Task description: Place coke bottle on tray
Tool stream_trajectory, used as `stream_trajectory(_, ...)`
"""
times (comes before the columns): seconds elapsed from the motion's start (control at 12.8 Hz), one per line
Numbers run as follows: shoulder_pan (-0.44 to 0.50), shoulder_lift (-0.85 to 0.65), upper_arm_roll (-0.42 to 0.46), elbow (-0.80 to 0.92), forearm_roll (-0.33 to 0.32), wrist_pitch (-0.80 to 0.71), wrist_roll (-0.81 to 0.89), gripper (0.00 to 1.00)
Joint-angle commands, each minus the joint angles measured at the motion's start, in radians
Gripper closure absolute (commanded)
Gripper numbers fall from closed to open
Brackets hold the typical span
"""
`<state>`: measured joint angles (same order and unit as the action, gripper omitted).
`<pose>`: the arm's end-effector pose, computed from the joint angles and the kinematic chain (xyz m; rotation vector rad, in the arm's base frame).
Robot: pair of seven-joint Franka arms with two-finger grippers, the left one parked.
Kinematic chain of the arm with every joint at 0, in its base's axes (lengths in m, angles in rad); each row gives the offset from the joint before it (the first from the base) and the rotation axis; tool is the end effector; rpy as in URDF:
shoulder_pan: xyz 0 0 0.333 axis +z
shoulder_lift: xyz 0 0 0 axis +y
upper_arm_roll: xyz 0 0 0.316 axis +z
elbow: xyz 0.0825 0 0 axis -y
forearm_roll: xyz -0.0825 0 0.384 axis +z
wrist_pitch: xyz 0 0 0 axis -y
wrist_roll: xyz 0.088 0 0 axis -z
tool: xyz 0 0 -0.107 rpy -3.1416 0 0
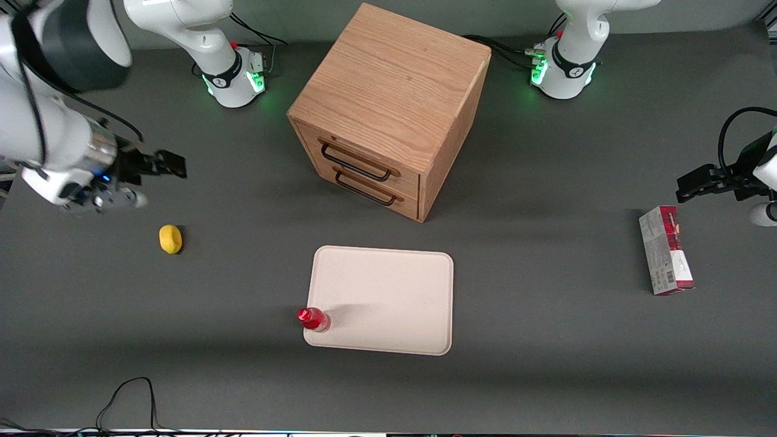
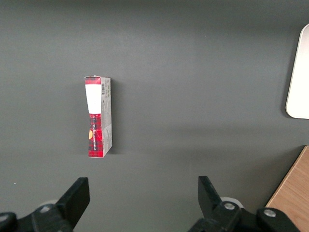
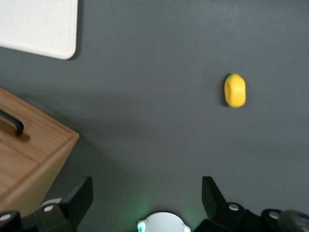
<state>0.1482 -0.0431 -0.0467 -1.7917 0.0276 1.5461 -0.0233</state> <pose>0.5231 0.0559 0.5431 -3.0980 -0.1907 0.3170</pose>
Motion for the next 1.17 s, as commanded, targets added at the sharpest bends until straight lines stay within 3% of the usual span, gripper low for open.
stream_trajectory(0.0, 0.008, -0.084, -0.009, -0.074, 0.014, 0.0, -0.046, 0.0)
stream_trajectory(0.54, 0.067, -0.069, -0.05, 0.012, -0.024, -0.063, -0.067, 0.0)
stream_trajectory(0.7, 0.125, -0.064, -0.116, 0.025, -0.026, -0.067, -0.067, 0.0)
stream_trajectory(1.09, 0.129, -0.064, -0.125, 0.028, -0.025, -0.069, -0.064, 0.0)
